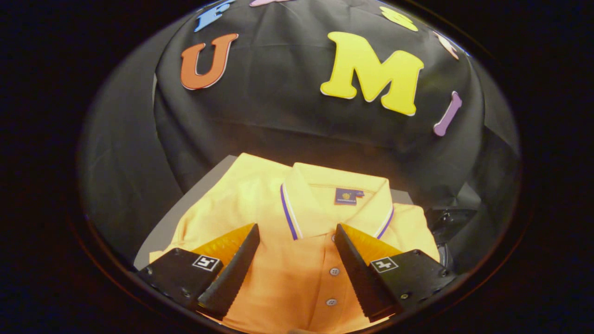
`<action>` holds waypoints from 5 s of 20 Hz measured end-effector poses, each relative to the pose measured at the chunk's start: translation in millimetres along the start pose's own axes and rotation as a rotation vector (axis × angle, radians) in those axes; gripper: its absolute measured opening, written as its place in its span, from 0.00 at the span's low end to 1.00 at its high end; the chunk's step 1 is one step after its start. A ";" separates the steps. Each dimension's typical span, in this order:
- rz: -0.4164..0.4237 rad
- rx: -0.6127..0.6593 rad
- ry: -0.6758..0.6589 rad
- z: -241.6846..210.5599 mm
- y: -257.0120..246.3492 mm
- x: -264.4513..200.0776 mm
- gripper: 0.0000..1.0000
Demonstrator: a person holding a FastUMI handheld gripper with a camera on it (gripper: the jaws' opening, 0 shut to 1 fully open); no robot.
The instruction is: Put the clothes into the washing machine and then close the washing machine lid.
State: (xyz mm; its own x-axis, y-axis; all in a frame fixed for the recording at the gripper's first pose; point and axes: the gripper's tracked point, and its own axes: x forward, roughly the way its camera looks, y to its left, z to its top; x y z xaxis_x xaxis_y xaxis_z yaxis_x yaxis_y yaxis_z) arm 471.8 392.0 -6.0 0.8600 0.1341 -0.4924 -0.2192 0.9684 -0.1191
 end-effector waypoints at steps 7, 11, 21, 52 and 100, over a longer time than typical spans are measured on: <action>0.043 0.031 0.034 1.3 0.4 -0.2 1.00; 0.060 0.032 0.086 -0.9 0.2 -0.5 1.00; 0.182 0.000 0.143 -4.1 -31.1 -5.6 0.19; 0.005 0.102 -0.363 9.7 -347.5 -309.6 0.06; -0.052 0.281 0.501 -295.8 -490.6 52.4 0.10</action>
State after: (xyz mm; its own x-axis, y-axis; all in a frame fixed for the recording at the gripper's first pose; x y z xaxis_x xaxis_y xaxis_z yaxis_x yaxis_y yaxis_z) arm 488.1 -138.2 -228.3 0.5281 0.0348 -0.8485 0.0071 0.9989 0.0454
